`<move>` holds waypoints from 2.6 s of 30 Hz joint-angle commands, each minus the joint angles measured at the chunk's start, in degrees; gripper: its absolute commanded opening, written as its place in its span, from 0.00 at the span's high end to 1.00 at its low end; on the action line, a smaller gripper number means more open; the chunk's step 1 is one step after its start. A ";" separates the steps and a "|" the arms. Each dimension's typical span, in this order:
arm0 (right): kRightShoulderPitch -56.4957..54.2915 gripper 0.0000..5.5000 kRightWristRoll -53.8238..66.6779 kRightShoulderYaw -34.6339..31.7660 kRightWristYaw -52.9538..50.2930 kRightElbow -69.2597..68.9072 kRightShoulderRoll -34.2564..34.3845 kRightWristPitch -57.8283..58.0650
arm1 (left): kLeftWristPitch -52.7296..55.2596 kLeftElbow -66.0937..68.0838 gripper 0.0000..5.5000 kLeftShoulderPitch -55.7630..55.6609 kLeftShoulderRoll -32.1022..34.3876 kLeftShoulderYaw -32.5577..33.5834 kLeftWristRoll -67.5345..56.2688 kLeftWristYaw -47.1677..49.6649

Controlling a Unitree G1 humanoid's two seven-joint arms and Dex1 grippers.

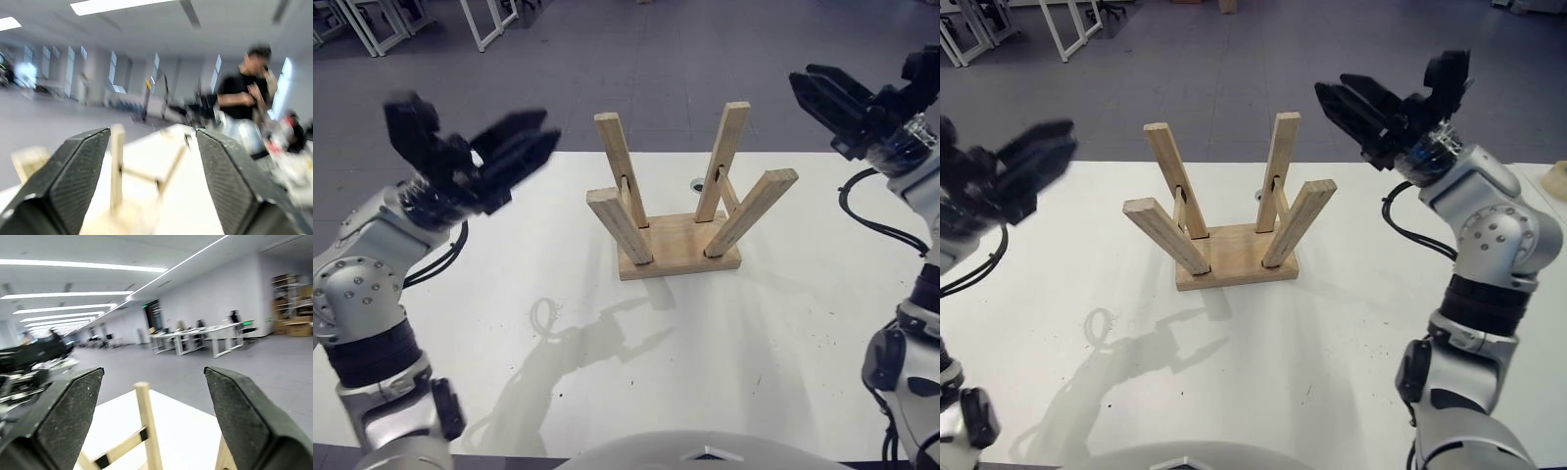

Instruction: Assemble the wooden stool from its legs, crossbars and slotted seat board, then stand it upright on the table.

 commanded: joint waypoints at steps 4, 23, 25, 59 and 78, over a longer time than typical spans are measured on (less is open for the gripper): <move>-0.48 0.31 -6.95 12.64 29.32 14.54 -9.38 -6.13 | -8.49 10.64 0.38 -2.60 0.86 -12.92 12.77 -13.86; -6.69 0.64 -18.19 26.91 40.93 31.24 -6.00 -24.71 | -16.23 31.30 0.63 -17.53 -3.97 -26.27 25.98 -29.01; -5.00 0.71 -16.59 27.05 40.93 28.38 -7.30 -24.25 | -16.84 32.89 0.68 -17.98 -3.69 -26.34 26.81 -30.87; -20.05 0.49 -17.07 32.99 37.58 59.85 -2.02 15.48 | 20.05 54.76 0.50 -21.35 -7.81 -20.46 8.60 -13.58; -1.26 0.49 -15.25 8.53 38.47 49.23 -14.55 10.30 | 11.48 15.81 0.50 7.78 -7.60 -1.55 9.22 -9.73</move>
